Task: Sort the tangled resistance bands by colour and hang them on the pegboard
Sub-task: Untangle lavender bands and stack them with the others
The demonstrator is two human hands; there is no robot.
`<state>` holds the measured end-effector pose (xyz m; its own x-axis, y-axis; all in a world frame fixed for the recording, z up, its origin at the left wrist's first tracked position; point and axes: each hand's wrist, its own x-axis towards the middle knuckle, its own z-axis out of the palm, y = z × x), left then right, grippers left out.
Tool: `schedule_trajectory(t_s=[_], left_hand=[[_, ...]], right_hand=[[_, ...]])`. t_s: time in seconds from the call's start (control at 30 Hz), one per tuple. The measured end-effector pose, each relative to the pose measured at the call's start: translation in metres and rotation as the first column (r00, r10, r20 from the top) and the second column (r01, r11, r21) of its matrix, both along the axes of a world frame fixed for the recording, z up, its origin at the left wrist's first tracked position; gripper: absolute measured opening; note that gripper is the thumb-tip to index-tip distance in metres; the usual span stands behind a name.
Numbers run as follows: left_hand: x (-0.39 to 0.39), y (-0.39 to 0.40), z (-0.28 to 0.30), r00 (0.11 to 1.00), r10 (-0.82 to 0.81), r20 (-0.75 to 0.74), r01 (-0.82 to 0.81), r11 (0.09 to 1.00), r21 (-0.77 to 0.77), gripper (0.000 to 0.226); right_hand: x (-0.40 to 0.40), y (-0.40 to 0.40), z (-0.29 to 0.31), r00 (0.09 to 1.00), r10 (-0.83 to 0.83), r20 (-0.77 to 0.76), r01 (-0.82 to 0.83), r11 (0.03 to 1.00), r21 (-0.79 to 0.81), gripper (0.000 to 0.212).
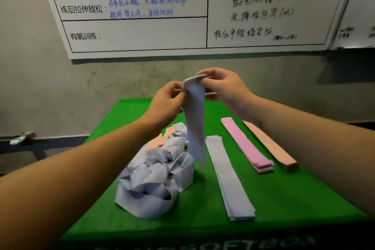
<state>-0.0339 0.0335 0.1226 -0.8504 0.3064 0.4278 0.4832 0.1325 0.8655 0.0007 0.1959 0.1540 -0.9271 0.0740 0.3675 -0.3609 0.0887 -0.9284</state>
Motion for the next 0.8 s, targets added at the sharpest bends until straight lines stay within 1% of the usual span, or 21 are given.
schedule_trajectory(t_s=[0.13, 0.2, 0.3, 0.4, 0.43, 0.5, 0.6, 0.67, 0.73, 0.8], left_hand=[[0.035, 0.005, 0.009, 0.995, -0.1, -0.007, 0.1, 0.994, 0.042, 0.009], [0.05, 0.007, 0.011, 0.994, -0.106, 0.009, 0.105, 0.992, 0.076, 0.005], [0.068, 0.011, 0.01, 0.993, -0.103, 0.053, 0.097, 0.991, 0.097, 0.014], [0.08, 0.018, 0.007, 0.984, -0.147, 0.103, 0.135, 0.984, 0.115, 0.021], [0.084, 0.02, 0.007, 0.981, -0.157, 0.114, 0.143, 0.982, 0.123, 0.023], [0.088, 0.025, 0.006, 0.977, -0.168, 0.132, 0.15, 0.978, 0.142, 0.021], [0.085, 0.032, 0.006, 0.973, -0.15, 0.174, 0.121, 0.979, 0.166, 0.016], [0.077, 0.038, 0.007, 0.972, -0.107, 0.209, 0.063, 0.976, 0.208, 0.016], [0.066, 0.044, 0.011, 0.962, -0.08, 0.26, 0.001, 0.957, 0.289, 0.019], [0.053, 0.051, 0.013, 0.945, -0.088, 0.316, -0.042, 0.923, 0.382, 0.019]], right_hand=[[0.032, 0.003, 0.001, 1.0, 0.014, -0.017, -0.014, 1.0, 0.016, 0.017], [0.045, 0.003, -0.002, 1.0, 0.009, -0.03, -0.008, 1.0, 0.014, 0.013], [0.06, 0.007, -0.014, 1.0, -0.013, -0.023, 0.013, 1.0, -0.011, 0.015], [0.07, 0.012, -0.035, 0.998, -0.053, 0.037, 0.051, 0.997, 0.051, 0.033], [0.075, 0.013, -0.042, 0.997, -0.037, 0.075, 0.031, 0.997, 0.076, 0.035], [0.085, 0.015, -0.057, 0.985, 0.027, 0.172, -0.045, 0.994, 0.097, 0.031], [0.096, 0.019, -0.075, 0.953, 0.121, 0.279, -0.148, 0.986, 0.077, 0.026], [0.1, 0.024, -0.086, 0.948, 0.135, 0.289, -0.172, 0.979, 0.106, 0.022], [0.101, 0.028, -0.098, 0.956, 0.083, 0.282, -0.132, 0.978, 0.159, 0.024], [0.104, 0.031, -0.109, 0.96, 0.027, 0.278, -0.065, 0.99, 0.128, 0.024]])
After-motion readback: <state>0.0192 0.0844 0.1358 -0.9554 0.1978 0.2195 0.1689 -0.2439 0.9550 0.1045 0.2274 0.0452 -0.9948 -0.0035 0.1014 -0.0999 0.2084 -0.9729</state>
